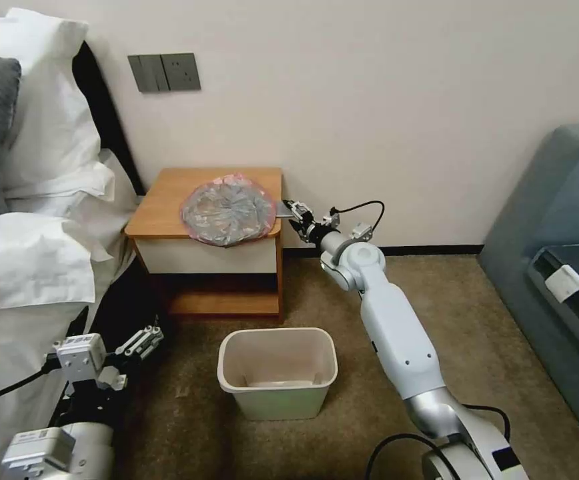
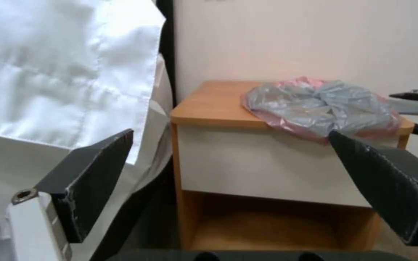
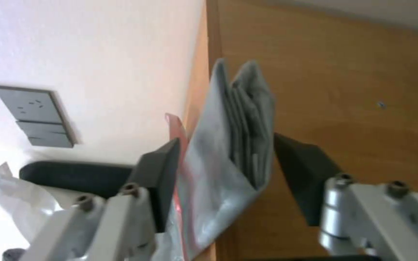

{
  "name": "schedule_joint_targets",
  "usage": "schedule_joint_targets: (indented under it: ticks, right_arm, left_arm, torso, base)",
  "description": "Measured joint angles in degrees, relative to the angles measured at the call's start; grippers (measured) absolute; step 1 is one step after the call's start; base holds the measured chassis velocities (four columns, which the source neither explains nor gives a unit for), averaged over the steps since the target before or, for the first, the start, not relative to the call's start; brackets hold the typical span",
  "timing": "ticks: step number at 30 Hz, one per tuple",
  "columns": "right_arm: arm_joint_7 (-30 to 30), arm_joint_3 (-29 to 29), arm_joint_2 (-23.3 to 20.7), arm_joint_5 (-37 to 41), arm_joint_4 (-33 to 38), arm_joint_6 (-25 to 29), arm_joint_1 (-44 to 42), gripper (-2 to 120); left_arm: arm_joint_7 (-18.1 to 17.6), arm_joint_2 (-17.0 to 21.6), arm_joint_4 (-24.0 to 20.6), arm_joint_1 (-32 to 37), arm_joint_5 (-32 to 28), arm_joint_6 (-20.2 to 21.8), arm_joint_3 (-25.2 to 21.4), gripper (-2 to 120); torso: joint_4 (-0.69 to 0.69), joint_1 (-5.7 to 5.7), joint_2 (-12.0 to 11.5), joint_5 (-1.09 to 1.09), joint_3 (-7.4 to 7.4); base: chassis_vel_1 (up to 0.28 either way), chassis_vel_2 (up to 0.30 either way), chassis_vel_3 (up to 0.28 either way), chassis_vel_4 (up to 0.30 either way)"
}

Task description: Pick up the garbage bag from the table and place it over the trash can.

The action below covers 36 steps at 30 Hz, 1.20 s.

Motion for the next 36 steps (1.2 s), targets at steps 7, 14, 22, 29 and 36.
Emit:
schedule_joint_targets:
  ticks: [7, 14, 22, 29, 36]
  right_arm:
    - [0.2, -0.1, -0.1, -0.7, 1.4, 0.5, -0.5, 24]
    - [1.5, -0.3, -1.9, 0.9, 5.8, 1.1, -2.4, 0]
    - [10.6, -2.7, -7.7, 5.4, 24.7, 2.7, -11.0, 0]
    - [16.2, -7.6, -12.5, 4.6, 40.2, 4.9, -22.5, 0]
    - [21.0, -13.5, -15.5, -1.5, 46.8, 5.2, -30.7, 0]
  left_arm:
    - [-0.4, 0.7, 0.8, -0.5, -0.1, -1.2, 0.1, 100]
    - [-1.0, 1.2, 1.3, -0.6, -0.2, -2.1, 0.1, 100]
    - [-0.9, 2.0, 1.6, -1.2, -0.3, -2.7, 0.1, 100]
    - [-0.7, 2.5, 2.1, -1.6, -0.4, -3.3, 0.3, 100]
    - [-0.6, 2.8, 2.6, -1.8, -1.5, -4.4, -0.1, 100]
  torso:
    - [0.01, 0.00, 0.0, 0.01, 0.00]
    - [0.00, 0.00, 0.0, 0.01, 0.00]
    - [0.00, 0.00, 0.0, 0.01, -0.01]
    - [-0.01, 0.00, 0.0, 0.01, -0.01]
    - [0.01, -0.01, 0.0, 0.00, -0.01]
  base:
    - [0.000, 0.000, 0.000, 0.000]
    - [0.000, 0.000, 0.000, 0.000]
    - [0.000, 0.000, 0.000, 0.000]
    - [0.000, 0.000, 0.000, 0.000]
    - [0.000, 0.000, 0.000, 0.000]
